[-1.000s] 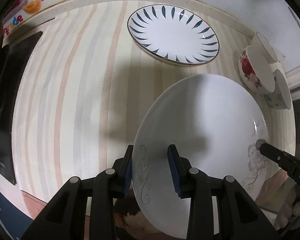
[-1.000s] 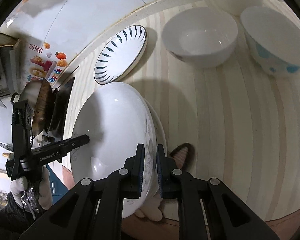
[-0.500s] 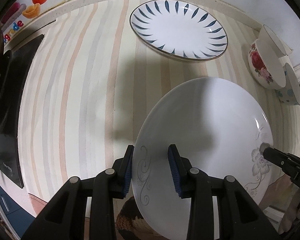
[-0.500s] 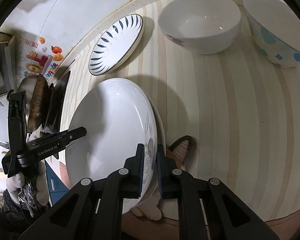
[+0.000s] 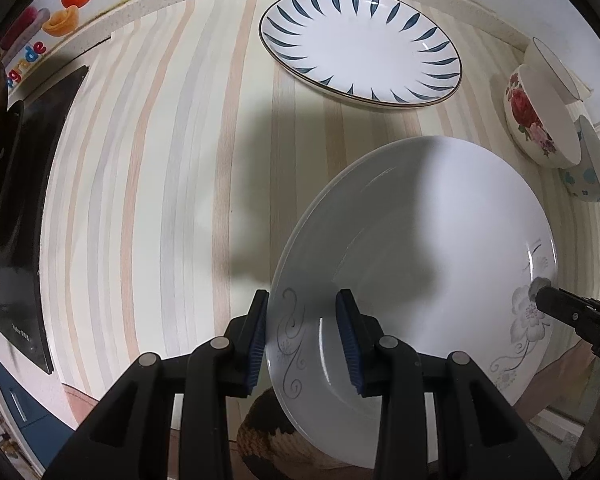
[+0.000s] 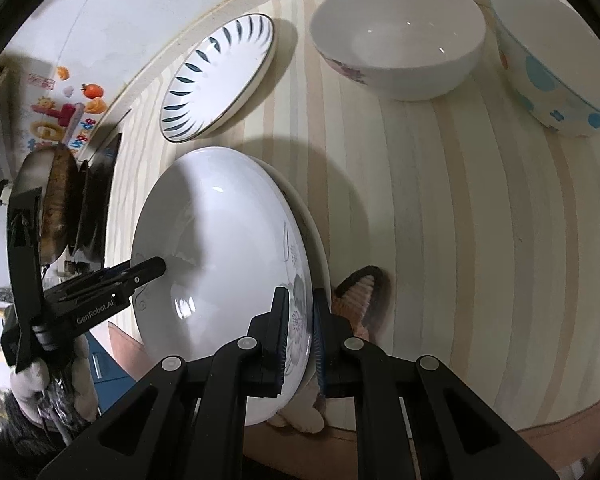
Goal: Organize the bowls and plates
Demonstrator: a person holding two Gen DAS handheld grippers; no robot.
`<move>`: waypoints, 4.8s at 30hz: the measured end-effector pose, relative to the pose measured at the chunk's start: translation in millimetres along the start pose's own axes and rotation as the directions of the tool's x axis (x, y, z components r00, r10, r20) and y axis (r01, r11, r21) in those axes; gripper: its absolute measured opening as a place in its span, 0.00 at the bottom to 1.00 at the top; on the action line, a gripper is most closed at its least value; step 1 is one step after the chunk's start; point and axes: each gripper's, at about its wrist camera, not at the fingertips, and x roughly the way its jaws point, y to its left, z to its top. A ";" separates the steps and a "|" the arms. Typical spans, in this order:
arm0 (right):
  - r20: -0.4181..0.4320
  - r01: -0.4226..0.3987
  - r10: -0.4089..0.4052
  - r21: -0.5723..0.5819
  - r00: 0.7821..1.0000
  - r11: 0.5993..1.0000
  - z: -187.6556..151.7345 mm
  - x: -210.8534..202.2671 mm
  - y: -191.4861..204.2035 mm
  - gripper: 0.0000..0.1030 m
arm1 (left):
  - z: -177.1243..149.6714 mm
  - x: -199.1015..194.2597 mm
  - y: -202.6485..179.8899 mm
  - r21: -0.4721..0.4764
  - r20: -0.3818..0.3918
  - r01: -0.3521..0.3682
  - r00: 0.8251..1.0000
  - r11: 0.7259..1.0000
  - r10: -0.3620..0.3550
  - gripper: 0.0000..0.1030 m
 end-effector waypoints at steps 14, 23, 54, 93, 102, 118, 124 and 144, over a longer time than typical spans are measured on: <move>-0.019 0.086 -0.086 0.037 0.996 0.996 2.0 -3.9 4.7 0.17 | 6.3 -10.3 -2.7 0.006 -0.004 -0.001 1.000 1.000 0.001 0.30; 0.029 0.042 -0.044 0.066 0.999 0.997 15.5 -36.4 3.0 0.17 | 8.5 -54.1 3.9 0.004 0.044 0.028 0.999 1.000 -0.028 0.30; -0.039 0.113 -0.111 0.043 0.993 0.993 250.8 66.6 39.3 0.25 | 198.3 30.6 55.5 -0.112 -0.041 0.200 0.978 0.973 -0.206 0.24; 0.101 0.012 -0.006 -0.063 0.995 0.998 73.8 -73.4 61.6 0.12 | 75.1 -110.6 9.7 -0.001 0.097 0.172 0.980 0.985 -0.171 0.18; 0.032 0.022 -0.021 -0.040 0.999 0.999 27.6 -41.9 41.0 0.12 | 37.6 -77.0 3.3 -0.016 0.007 0.180 0.984 0.984 -0.180 0.18; -0.025 0.053 -0.054 -0.022 0.998 0.998 2.0 -2.1 23.5 0.12 | 33.5 -33.6 -9.4 -0.001 -0.074 0.136 0.988 0.991 -0.135 0.18; -0.032 0.063 -0.064 -0.014 0.997 0.998 4.0 1.1 20.9 0.12 | 34.5 -31.4 -14.5 0.001 -0.077 0.126 0.989 0.992 -0.126 0.18; -0.041 0.118 -0.117 0.031 0.992 0.992 6.3 5.4 24.2 0.15 | 31.4 -26.9 -13.3 -0.032 -0.085 0.100 0.991 0.995 -0.102 0.19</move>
